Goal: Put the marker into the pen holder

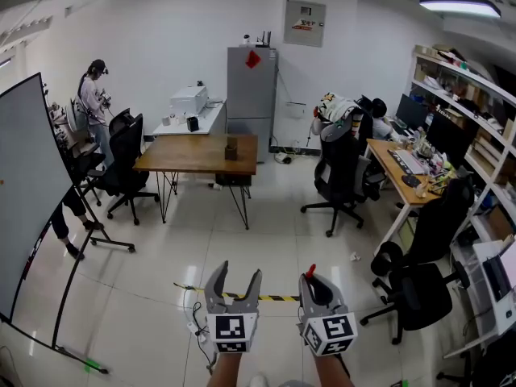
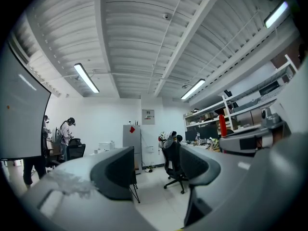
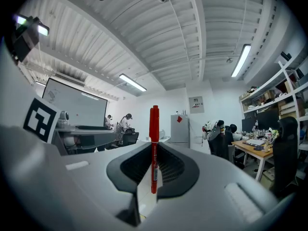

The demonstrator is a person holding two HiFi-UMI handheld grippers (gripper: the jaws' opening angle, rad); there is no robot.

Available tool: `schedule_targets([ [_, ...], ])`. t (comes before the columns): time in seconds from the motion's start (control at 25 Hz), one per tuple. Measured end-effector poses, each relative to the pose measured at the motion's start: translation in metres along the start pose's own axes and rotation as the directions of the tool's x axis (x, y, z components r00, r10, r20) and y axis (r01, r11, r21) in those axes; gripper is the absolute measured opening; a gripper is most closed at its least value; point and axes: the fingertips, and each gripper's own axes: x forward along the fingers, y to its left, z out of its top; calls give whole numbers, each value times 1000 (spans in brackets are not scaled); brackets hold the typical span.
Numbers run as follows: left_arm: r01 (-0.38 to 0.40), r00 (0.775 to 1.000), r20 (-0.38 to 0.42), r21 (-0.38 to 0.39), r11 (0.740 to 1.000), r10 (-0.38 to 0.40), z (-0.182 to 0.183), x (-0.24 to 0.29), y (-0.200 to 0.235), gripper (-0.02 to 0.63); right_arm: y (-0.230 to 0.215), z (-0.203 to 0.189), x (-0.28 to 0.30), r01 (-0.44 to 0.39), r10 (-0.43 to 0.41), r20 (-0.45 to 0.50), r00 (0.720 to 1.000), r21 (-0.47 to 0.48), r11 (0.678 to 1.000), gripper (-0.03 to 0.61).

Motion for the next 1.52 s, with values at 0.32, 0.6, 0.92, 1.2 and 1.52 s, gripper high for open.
schedule_targets([
  [0.32,14,1000,-26,-18,1000,-15,-19,30,23,293,4,-8,54,-22,22,-18,1000,1,1000,37],
  [0.6,-30,998,-55,-10,999,30,-33,79,52,293,-13,-14,120,-68,68,-22,997,25,997,37],
  [0.92,-91,995,-45,22,996,92,-21,178,76,293,-63,13,219,-138,138,30,990,18,990,37],
  [1.2,-107,993,-47,40,993,109,-16,260,79,293,-110,30,291,-177,175,51,983,24,984,37],
  [1.52,-221,971,-79,56,974,224,-21,293,115,293,-109,25,350,-303,301,39,953,47,952,37],
])
